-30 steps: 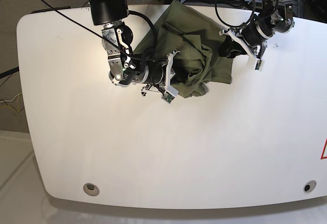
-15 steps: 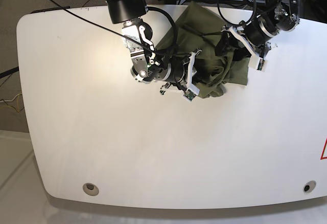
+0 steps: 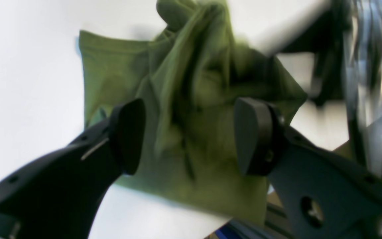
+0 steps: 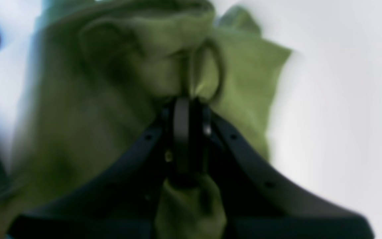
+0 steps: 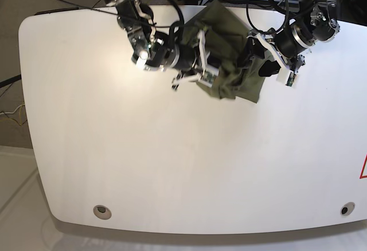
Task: Fold the T-shirt properly
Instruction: 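Lift the bundle with the right gripper and flip it over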
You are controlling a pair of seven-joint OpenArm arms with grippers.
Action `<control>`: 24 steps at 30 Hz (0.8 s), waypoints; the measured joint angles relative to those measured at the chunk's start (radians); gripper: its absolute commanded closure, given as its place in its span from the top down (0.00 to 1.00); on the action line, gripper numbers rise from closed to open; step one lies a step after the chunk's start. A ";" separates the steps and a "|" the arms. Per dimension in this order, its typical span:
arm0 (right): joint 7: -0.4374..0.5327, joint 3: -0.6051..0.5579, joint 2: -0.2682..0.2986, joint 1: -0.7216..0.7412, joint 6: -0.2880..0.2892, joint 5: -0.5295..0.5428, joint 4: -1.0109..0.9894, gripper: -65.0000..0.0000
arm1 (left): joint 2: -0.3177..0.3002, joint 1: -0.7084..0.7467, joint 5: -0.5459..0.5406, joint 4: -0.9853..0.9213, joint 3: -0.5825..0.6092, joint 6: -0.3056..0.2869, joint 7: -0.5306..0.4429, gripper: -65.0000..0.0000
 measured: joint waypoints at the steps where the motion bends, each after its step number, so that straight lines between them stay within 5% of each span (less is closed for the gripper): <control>1: 0.000 0.000 0.000 -0.021 0.001 0.001 -0.004 0.07 | 0.000 -0.002 0.000 0.000 0.000 0.000 0.000 0.63; 14: 0.012 0.174 0.082 -0.071 -0.006 -0.020 0.044 0.03 | -0.006 -0.112 0.034 -0.208 0.006 0.047 -0.044 0.45; 16: 0.011 0.209 0.090 -0.085 -0.006 -0.014 0.049 0.03 | -0.014 -0.117 0.029 -0.240 0.010 0.056 -0.056 0.52; 24: 0.023 0.373 0.150 -0.112 -0.004 -0.020 0.083 0.02 | -0.112 -0.148 0.014 -0.423 0.096 0.084 -0.145 0.54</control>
